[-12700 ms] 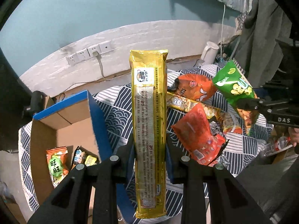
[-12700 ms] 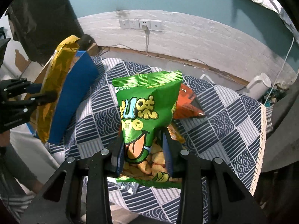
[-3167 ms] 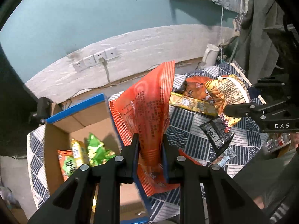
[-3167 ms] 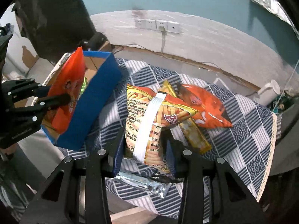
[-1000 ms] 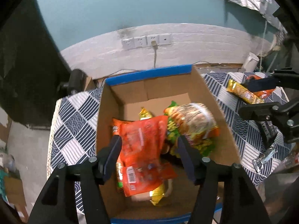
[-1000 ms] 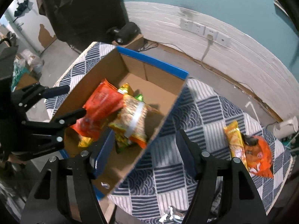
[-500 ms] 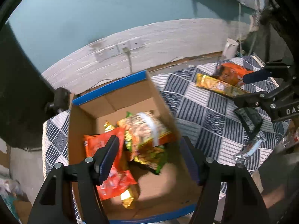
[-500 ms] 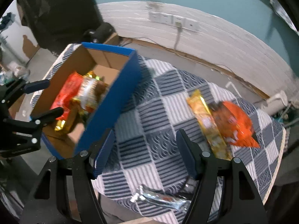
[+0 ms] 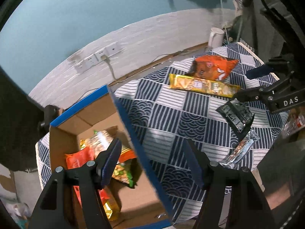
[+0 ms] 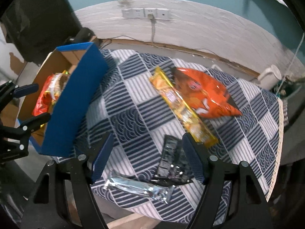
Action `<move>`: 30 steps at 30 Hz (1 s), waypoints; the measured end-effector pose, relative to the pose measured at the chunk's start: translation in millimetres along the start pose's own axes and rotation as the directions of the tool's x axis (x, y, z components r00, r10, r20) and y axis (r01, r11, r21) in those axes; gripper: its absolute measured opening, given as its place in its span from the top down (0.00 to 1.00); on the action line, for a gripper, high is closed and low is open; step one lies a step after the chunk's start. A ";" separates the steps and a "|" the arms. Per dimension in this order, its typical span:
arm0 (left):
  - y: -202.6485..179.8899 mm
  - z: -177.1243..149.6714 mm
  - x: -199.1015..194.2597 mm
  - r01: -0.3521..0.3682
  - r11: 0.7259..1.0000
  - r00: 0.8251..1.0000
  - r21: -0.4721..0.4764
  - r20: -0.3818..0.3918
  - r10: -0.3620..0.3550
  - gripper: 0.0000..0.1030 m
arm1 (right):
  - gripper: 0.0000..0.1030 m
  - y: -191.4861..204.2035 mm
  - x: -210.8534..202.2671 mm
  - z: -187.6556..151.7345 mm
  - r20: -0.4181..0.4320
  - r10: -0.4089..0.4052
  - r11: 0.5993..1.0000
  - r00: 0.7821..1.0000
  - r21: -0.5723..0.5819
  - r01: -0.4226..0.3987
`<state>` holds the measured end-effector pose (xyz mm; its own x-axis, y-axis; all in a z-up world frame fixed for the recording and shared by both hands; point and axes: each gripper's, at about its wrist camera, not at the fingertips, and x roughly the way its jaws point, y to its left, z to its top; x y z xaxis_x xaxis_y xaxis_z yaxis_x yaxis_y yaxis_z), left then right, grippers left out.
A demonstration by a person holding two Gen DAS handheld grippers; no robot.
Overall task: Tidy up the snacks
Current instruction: 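Move both tools back from the box toward the snack pile, then lower the right tool onto the black snack bag and close on it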
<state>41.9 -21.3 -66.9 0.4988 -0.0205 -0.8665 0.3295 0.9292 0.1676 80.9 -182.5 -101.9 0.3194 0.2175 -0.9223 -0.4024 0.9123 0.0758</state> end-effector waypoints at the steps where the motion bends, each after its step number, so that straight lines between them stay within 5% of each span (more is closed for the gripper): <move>1: -5.9 1.9 1.1 0.002 1.000 1.000 0.012 -0.002 -0.002 0.33 | 0.27 -3.8 1.4 -2.5 -0.003 -0.002 1.000 1.000 0.007 0.002; 30: -78.9 17.3 84.3 0.112 0.985 0.987 0.127 -0.130 -0.096 0.28 | 0.24 -57.6 97.1 -46.7 -0.205 -0.037 0.990 0.978 0.129 0.065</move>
<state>71.9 -102.7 -145.0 0.3564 -0.0613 -0.9323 0.4830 0.8663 0.1276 95.0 -230.1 -213.5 0.1511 0.1075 -0.9827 -0.2673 0.9615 0.0641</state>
